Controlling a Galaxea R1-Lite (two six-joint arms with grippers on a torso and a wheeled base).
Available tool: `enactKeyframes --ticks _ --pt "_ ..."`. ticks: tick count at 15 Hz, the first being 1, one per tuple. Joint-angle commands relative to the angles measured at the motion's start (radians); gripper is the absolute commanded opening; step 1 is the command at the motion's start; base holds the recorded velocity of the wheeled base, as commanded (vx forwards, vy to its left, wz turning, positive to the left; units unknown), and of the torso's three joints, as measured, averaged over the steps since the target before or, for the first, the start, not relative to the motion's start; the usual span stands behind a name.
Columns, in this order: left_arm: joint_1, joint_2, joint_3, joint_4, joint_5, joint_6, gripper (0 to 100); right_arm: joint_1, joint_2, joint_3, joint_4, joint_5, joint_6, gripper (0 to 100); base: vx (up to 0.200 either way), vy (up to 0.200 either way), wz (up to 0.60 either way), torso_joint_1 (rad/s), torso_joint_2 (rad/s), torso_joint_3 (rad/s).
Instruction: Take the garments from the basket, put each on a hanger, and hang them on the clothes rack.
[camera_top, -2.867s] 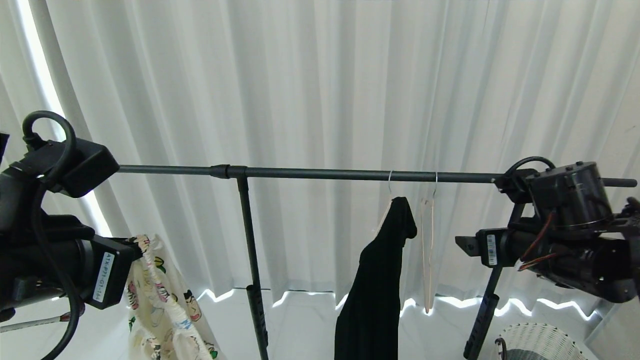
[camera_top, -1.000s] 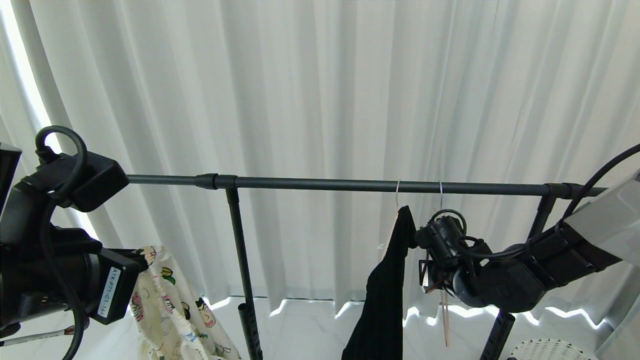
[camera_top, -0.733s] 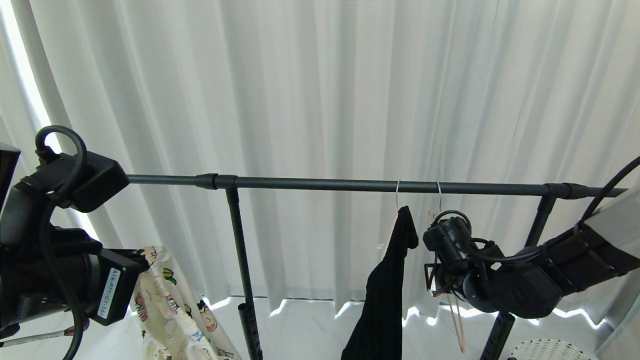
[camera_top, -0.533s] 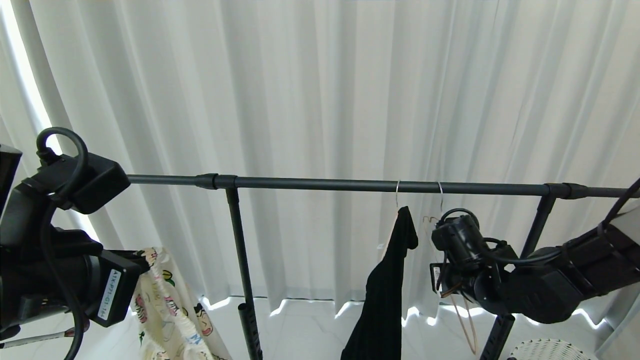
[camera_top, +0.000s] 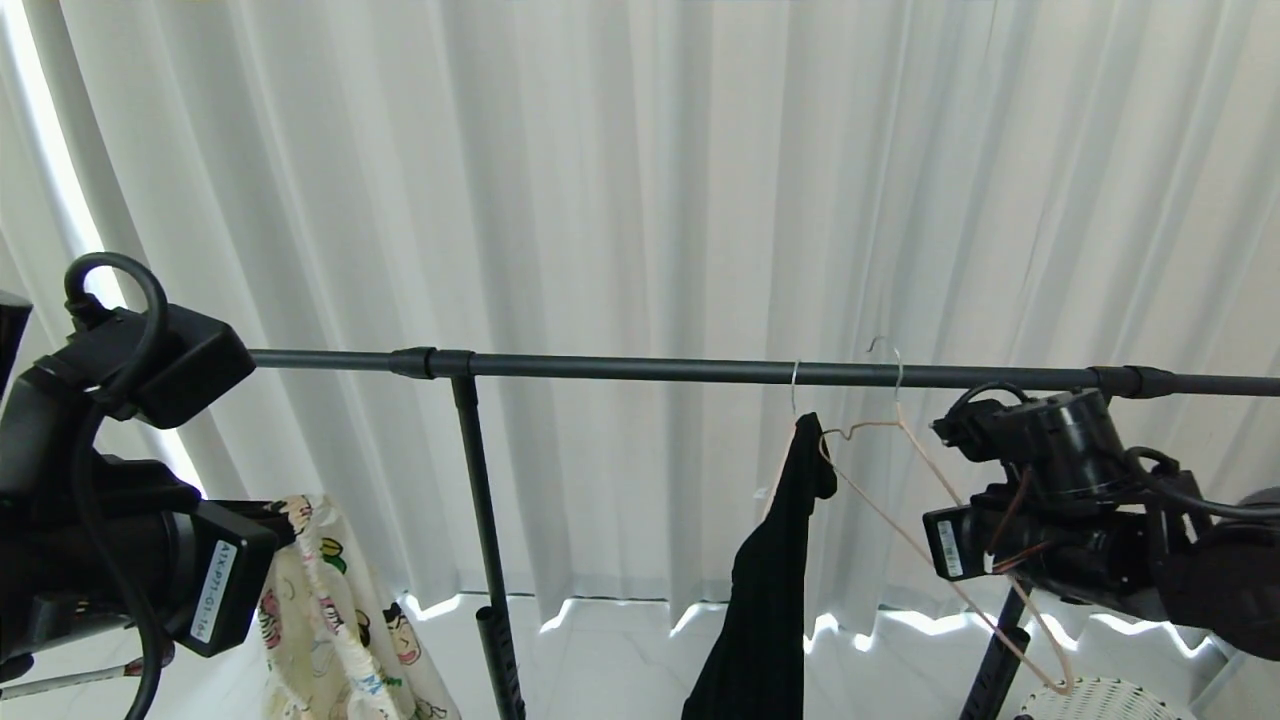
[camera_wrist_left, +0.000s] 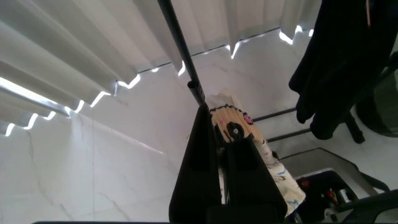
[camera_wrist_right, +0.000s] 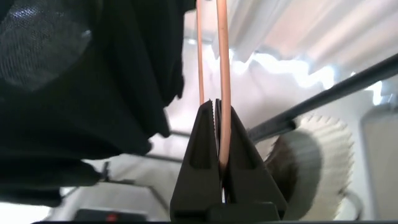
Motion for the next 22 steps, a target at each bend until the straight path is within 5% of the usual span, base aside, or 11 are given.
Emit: enactKeyframes --ticks 1,5,9,11,22 --pt "-0.001 -0.011 0.007 0.000 0.001 0.000 0 -0.044 -0.076 0.055 -0.033 0.020 -0.043 0 0.000 0.000 0.00 0.000 0.00 0.000" --pt "-0.001 -0.025 0.039 -0.004 0.001 -0.003 0 -0.047 -0.144 0.175 -0.162 0.020 -0.071 0 0.000 0.000 0.00 0.000 0.00 0.000" --pt "0.000 -0.009 0.087 -0.156 0.007 -0.012 0 -0.047 -0.337 0.333 -0.166 0.024 -0.105 0 0.000 0.000 0.00 0.000 0.00 0.000" --pt "-0.001 -0.002 0.093 -0.162 0.070 -0.009 0 -0.047 -0.420 0.388 -0.160 0.024 -0.125 0 0.000 0.000 0.00 0.000 0.00 0.000" --pt "-0.026 0.005 0.092 -0.164 0.108 -0.011 0 -0.045 -0.492 0.413 -0.117 0.047 -0.157 0 -0.182 0.000 0.00 0.002 0.00 0.003"
